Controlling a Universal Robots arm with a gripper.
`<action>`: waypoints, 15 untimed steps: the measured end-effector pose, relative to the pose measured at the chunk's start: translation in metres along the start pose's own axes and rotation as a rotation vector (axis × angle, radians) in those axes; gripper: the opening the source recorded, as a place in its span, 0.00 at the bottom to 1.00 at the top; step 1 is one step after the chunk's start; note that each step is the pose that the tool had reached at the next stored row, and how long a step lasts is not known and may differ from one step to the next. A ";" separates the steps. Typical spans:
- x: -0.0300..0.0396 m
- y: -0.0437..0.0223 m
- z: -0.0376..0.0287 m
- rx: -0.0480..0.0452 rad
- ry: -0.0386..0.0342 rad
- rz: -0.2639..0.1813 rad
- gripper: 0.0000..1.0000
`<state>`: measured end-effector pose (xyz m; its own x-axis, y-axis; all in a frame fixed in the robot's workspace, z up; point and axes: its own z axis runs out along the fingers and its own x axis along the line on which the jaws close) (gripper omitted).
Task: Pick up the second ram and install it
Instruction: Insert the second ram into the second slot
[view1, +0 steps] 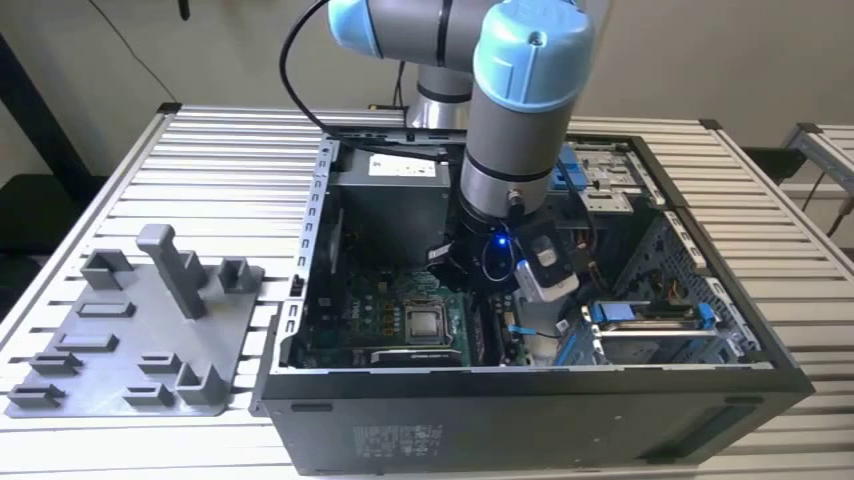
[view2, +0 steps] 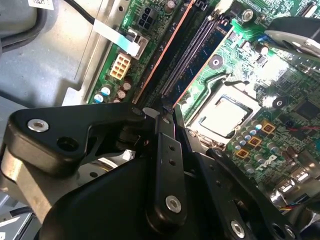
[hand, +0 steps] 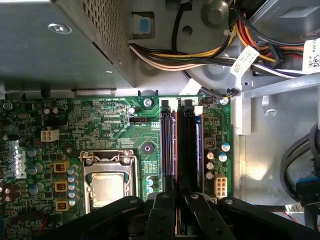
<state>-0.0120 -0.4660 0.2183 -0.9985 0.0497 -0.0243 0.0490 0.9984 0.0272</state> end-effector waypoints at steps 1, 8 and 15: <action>0.0000 0.0000 0.0000 -0.0001 -0.0006 -0.003 0.14; 0.0000 0.0000 0.0008 -0.0009 -0.0058 -0.018 0.14; 0.0001 -0.0001 0.0025 -0.0027 -0.0059 -0.028 0.14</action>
<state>-0.0120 -0.4660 0.2158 -0.9993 0.0214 -0.0310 0.0205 0.9994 0.0291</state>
